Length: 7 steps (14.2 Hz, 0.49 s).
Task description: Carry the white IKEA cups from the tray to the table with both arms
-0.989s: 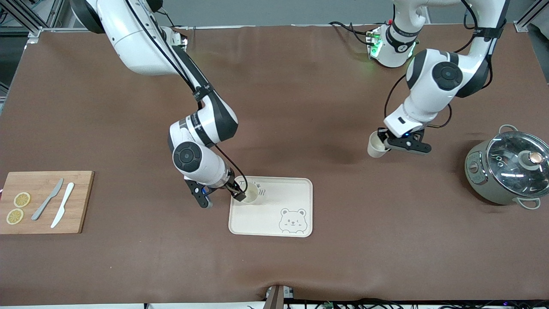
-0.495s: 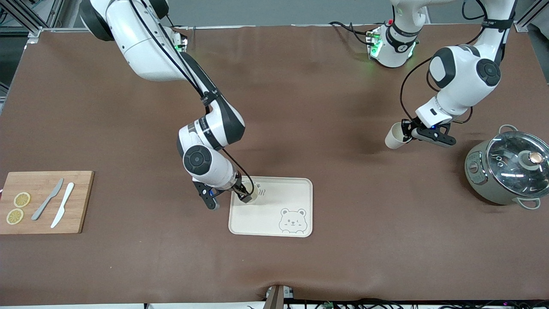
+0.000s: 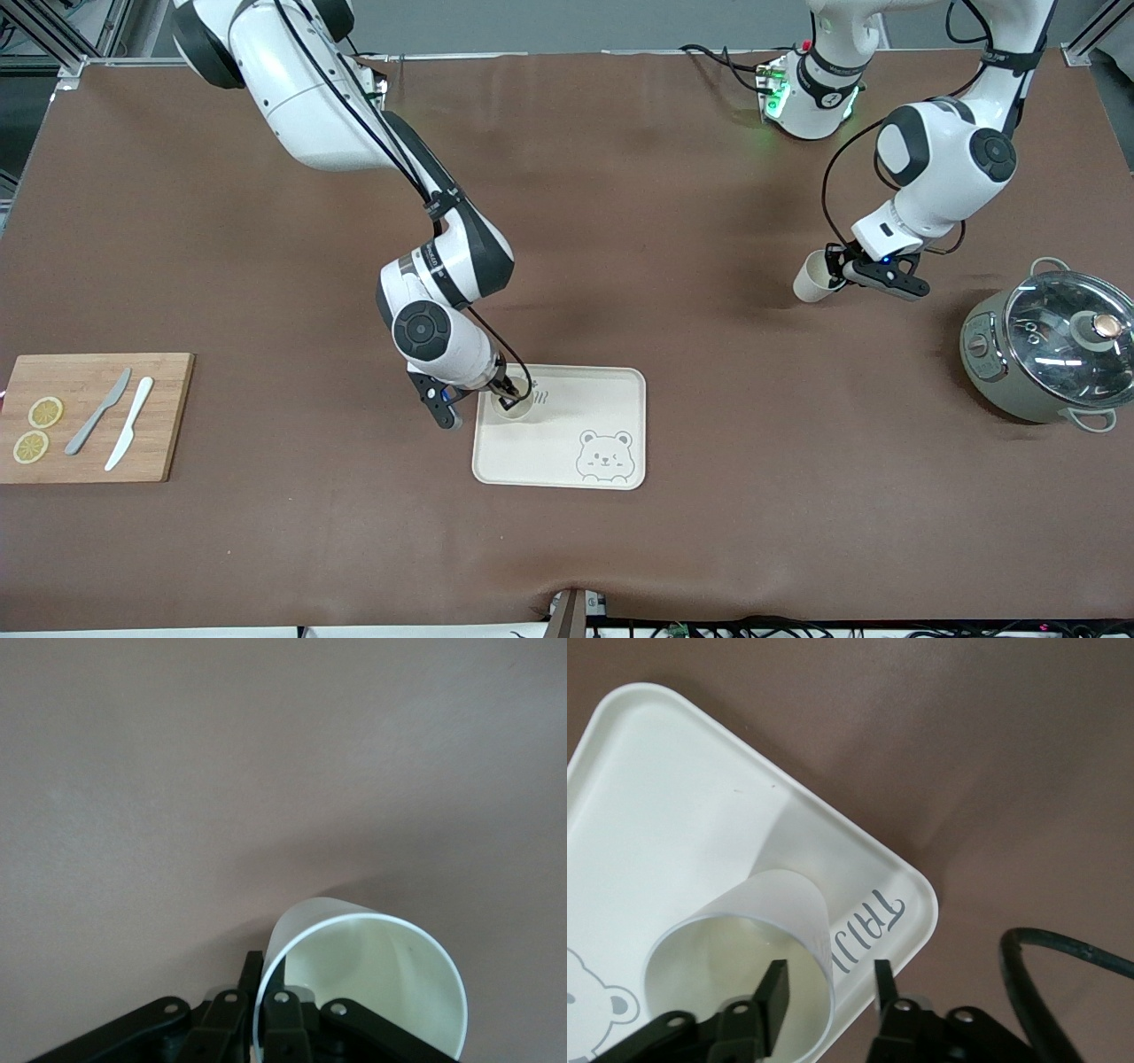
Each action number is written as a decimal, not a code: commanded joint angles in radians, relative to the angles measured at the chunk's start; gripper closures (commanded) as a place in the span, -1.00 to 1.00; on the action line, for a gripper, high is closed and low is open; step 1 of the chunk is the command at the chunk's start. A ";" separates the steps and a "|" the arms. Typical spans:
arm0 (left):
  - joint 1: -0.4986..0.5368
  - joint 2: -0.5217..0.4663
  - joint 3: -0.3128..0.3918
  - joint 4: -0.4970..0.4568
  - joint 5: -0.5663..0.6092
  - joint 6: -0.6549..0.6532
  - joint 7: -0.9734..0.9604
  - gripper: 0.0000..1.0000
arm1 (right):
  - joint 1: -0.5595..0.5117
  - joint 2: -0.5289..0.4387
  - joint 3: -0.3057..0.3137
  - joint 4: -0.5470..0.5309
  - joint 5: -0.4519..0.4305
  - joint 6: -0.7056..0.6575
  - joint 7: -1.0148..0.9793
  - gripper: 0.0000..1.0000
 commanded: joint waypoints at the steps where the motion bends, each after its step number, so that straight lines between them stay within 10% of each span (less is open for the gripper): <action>1: 0.000 0.098 -0.001 -0.008 -0.023 0.120 0.055 1.00 | 0.003 0.020 0.001 0.034 -0.021 0.003 0.059 0.79; 7: -0.001 0.164 0.000 -0.019 -0.024 0.192 0.056 1.00 | -0.017 0.003 0.004 0.054 -0.039 -0.018 0.035 1.00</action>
